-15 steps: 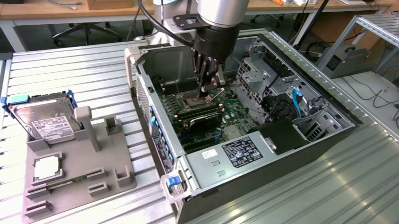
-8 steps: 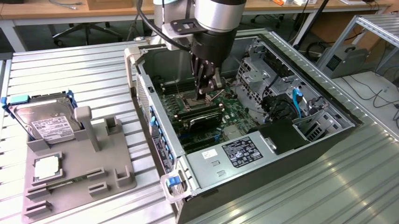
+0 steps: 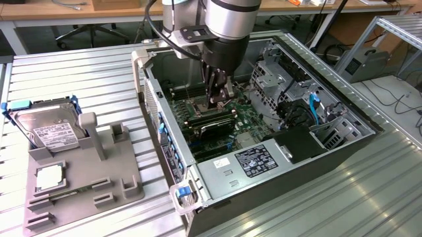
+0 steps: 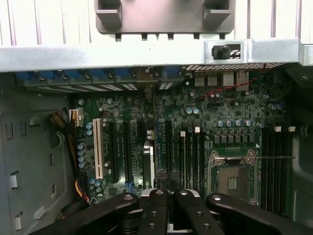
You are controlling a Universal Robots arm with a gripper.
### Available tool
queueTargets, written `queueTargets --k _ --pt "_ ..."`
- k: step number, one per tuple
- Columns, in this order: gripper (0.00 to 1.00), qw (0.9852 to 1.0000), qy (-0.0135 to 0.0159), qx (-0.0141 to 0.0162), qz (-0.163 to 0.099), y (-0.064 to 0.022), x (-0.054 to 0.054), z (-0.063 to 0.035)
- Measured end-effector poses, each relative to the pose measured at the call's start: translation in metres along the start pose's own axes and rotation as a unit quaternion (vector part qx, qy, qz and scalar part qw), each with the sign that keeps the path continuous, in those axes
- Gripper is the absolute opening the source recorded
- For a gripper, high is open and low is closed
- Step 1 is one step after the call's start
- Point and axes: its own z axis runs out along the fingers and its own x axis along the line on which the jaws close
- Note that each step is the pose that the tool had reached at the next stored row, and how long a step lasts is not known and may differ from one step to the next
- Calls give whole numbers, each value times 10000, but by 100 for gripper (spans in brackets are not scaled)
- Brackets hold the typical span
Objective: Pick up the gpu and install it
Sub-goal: 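Press down on the gpu until it lock into place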
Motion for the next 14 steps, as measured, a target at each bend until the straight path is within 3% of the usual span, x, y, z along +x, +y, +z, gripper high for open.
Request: queueTargets --k 14 --pt "11 10000 0 16 0 27 11 218"
